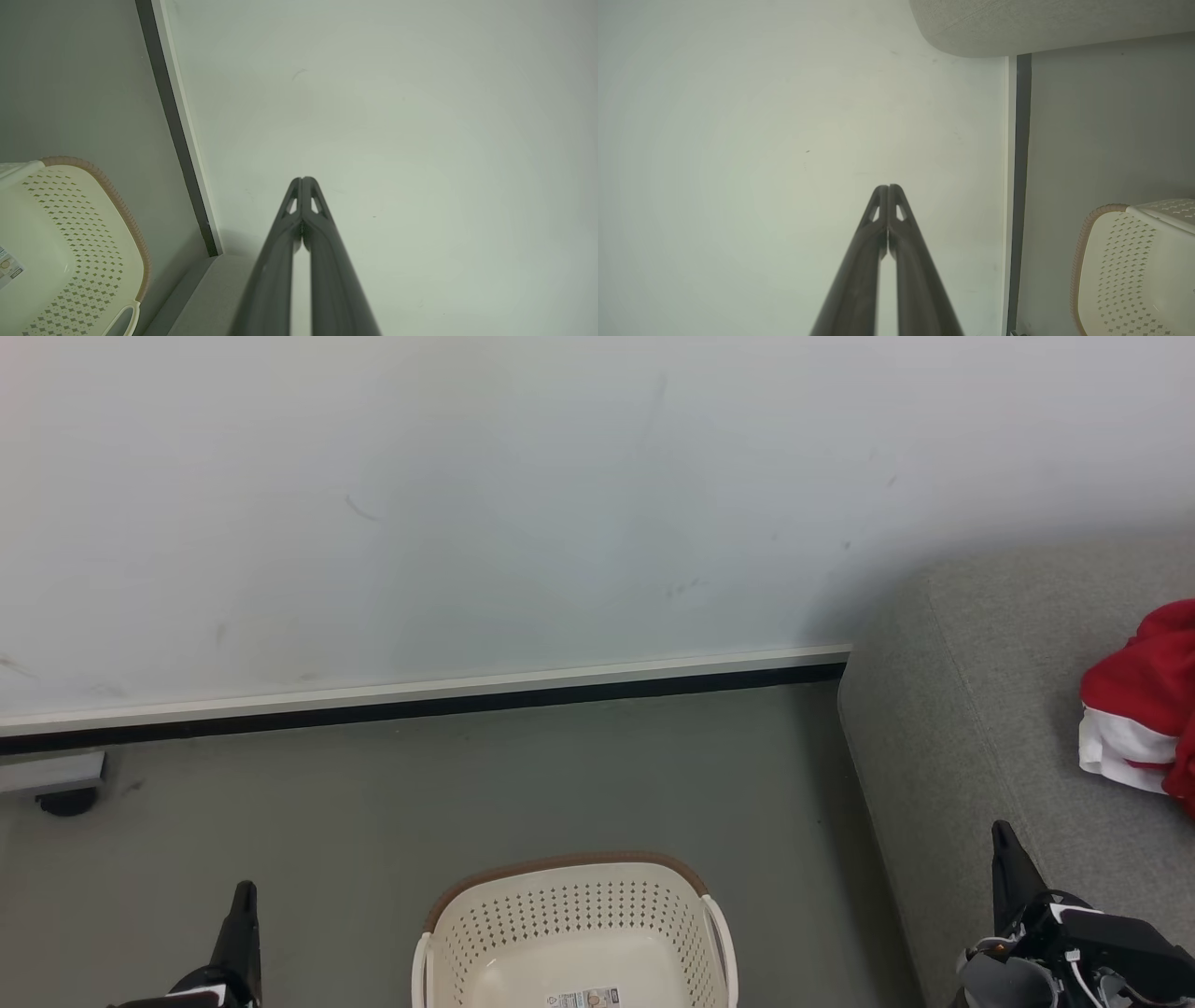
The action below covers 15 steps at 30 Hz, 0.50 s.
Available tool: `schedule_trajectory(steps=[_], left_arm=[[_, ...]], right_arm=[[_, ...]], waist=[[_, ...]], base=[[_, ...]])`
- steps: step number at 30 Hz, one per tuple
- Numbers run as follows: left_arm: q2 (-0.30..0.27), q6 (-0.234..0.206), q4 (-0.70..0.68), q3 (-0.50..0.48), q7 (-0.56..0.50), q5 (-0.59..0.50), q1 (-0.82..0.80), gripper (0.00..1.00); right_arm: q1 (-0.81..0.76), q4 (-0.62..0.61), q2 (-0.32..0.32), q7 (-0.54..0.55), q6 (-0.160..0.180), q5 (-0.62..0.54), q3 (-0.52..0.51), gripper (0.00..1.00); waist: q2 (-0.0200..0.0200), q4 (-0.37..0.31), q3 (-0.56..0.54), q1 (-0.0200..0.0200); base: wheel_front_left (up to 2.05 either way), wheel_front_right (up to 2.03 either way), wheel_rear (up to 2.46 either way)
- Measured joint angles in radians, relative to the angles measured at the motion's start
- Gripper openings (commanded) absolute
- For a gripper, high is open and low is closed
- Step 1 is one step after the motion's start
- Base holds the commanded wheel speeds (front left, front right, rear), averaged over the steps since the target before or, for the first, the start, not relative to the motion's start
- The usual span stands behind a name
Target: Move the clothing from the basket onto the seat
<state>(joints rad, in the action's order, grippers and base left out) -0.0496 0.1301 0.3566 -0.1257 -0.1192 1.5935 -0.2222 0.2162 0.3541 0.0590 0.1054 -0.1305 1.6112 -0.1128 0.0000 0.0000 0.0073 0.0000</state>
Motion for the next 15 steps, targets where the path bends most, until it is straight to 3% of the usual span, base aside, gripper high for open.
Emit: schedule_trajectory(steps=[15], left_arm=[[0.0, 0.0, 0.0, 0.0, 0.0, 0.0, 0.0, 0.0]], right_arm=[[0.0, 0.0, -0.002, 0.001, 0.0, -0.001, -0.002, 0.0]], waist=[[0.0, 0.0, 0.0, 0.0]], base=[[0.0, 0.0, 0.0]])
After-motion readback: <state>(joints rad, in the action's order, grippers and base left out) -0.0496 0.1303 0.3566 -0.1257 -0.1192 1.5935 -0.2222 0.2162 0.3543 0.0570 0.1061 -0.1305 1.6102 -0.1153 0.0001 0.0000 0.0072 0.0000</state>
